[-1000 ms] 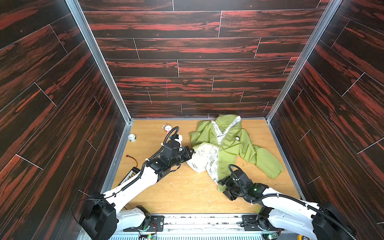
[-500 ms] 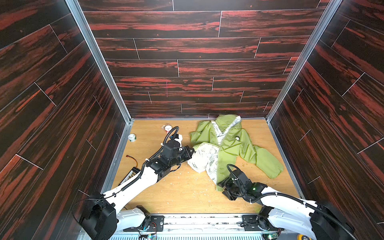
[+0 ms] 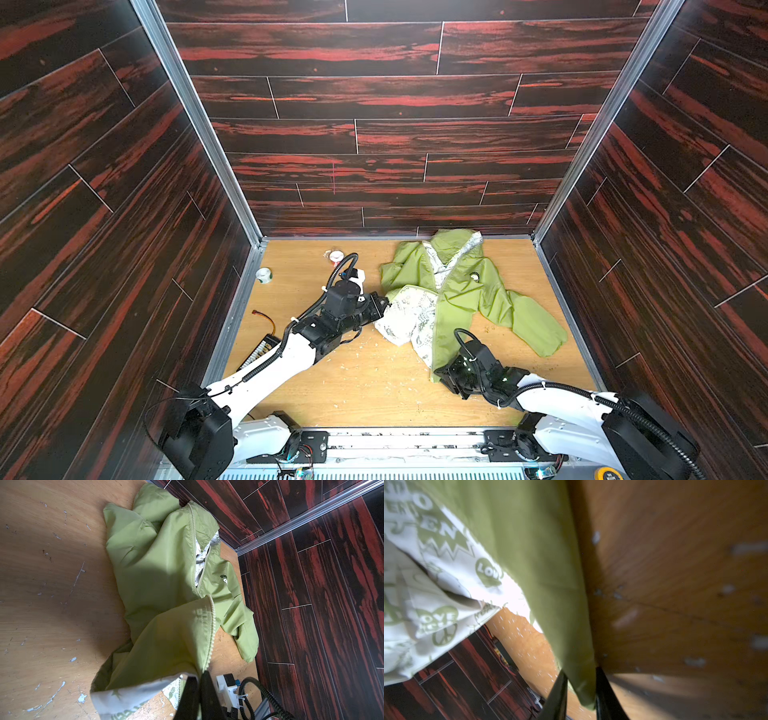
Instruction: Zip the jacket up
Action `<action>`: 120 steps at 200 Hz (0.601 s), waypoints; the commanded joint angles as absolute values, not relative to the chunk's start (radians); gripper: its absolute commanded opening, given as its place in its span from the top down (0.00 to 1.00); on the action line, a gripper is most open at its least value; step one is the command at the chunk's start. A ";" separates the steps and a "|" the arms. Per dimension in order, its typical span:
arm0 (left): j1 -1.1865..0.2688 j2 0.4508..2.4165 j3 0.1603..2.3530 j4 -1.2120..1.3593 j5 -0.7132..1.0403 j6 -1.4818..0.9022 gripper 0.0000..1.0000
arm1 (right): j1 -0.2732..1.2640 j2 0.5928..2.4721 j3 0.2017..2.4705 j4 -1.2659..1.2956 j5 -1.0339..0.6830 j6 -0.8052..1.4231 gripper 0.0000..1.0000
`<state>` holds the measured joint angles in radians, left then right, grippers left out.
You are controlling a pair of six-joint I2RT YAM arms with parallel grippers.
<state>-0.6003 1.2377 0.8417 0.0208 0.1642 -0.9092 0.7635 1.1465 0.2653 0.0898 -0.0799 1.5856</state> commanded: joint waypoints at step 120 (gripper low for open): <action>-0.577 1.195 0.908 -0.001 0.214 -0.913 1.00 | 0.592 1.138 0.532 -0.013 -0.235 1.336 1.00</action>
